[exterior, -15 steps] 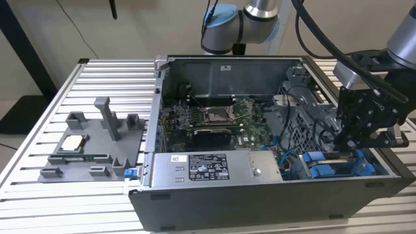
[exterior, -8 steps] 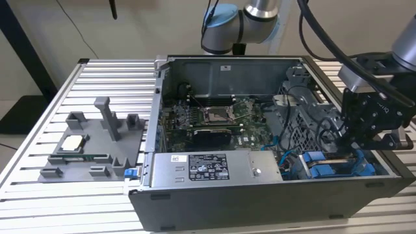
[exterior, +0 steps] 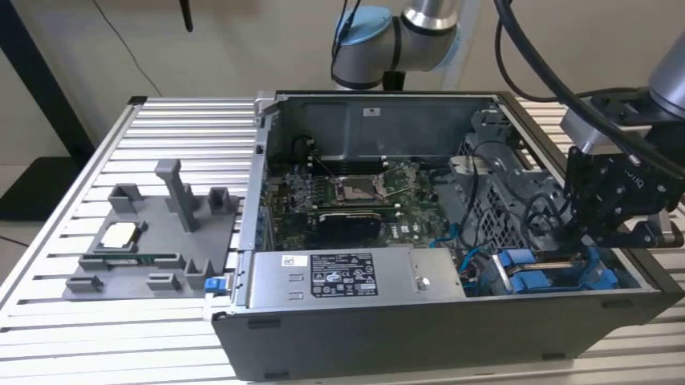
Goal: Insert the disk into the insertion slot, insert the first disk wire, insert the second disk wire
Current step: 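Insert the first disk wire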
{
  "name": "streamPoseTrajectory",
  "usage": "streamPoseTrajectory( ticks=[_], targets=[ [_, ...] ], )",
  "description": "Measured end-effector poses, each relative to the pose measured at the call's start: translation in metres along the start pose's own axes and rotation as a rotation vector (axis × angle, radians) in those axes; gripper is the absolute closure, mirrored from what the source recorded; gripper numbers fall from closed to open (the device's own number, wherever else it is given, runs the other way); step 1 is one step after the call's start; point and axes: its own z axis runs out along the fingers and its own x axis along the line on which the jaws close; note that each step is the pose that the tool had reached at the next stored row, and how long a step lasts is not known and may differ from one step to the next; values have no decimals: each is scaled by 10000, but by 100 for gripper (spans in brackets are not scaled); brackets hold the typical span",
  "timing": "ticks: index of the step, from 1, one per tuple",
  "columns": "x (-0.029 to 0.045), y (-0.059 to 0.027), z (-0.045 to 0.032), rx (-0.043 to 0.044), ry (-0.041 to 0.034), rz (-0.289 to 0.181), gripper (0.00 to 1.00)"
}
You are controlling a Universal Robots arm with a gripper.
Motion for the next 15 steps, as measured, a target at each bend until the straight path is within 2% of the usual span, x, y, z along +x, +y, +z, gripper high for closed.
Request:
streamPoseTrajectory(
  ticks=[15],
  targets=[
    [1,-2,55,37,-2,-3,81]
  ],
)
